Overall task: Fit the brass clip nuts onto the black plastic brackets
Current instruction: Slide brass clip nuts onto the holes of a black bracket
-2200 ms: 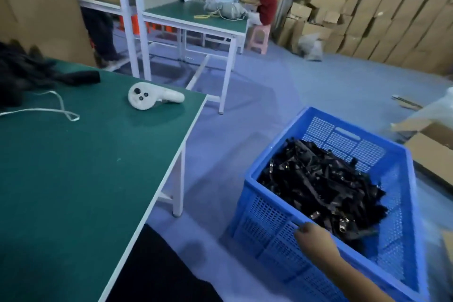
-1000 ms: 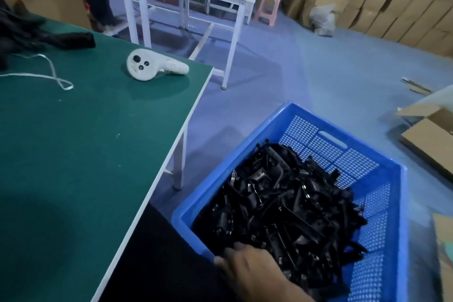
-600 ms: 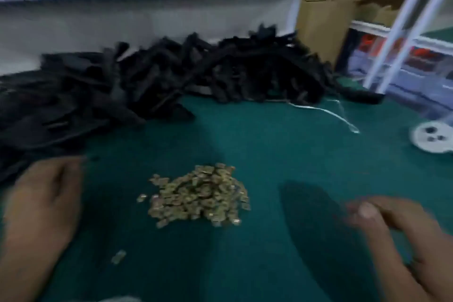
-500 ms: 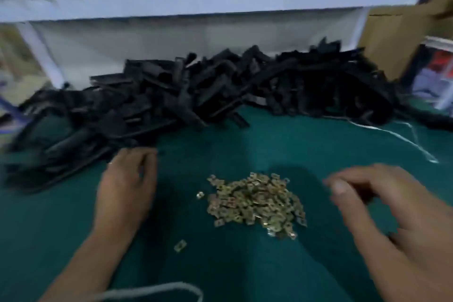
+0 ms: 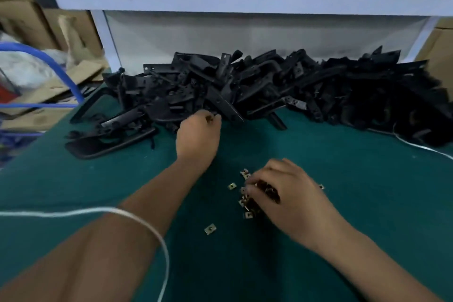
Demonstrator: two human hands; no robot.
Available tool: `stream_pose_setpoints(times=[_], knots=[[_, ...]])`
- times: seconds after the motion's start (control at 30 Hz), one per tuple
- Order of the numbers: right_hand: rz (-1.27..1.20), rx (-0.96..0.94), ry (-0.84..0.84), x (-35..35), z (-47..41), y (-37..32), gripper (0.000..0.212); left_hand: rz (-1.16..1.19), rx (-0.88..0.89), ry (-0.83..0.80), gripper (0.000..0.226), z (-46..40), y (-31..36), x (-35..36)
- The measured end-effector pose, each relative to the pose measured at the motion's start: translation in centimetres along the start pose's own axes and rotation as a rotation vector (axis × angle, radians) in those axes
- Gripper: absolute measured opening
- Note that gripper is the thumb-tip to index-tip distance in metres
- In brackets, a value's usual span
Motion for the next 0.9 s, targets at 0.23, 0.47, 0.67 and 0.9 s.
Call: stream_pose_setpoints(times=[0.23, 0.47, 0.67, 0.9], knots=[[-0.005, -0.085, 0.056, 0.3, -0.5, 0.0, 0.027, 0.361, -0.641, -0.018, 0.080, -3.3, 3.3, 4.1], [-0.042, -0.097, 0.138, -0.3, -0.1, -0.1, 0.022, 0.626, -0.684, -0.194, 0.010, -2.7, 2.6, 0.1], [0.113, -0.230, 0.033, 0.0, 0.0, -1.4, 0.027, 0.874, -0.301, -0.219, 0.039, 2.2, -0.2, -6.9], [0.134, -0.252, -0.050, 2.7, -0.3, -2.8, 0.019, 0.162, 0.198, -0.113, 0.059, 4.6, -3.1, -8.6]])
Point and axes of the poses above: each hand's wrist, its own z-axis away from the middle knuckle, its own x-axis out of the palm, y = z × x, the point moved 2 cm from there along -z, towards the middle knuckle, and after that the axes turned 10 degrees about y, right-handed, at the moved point
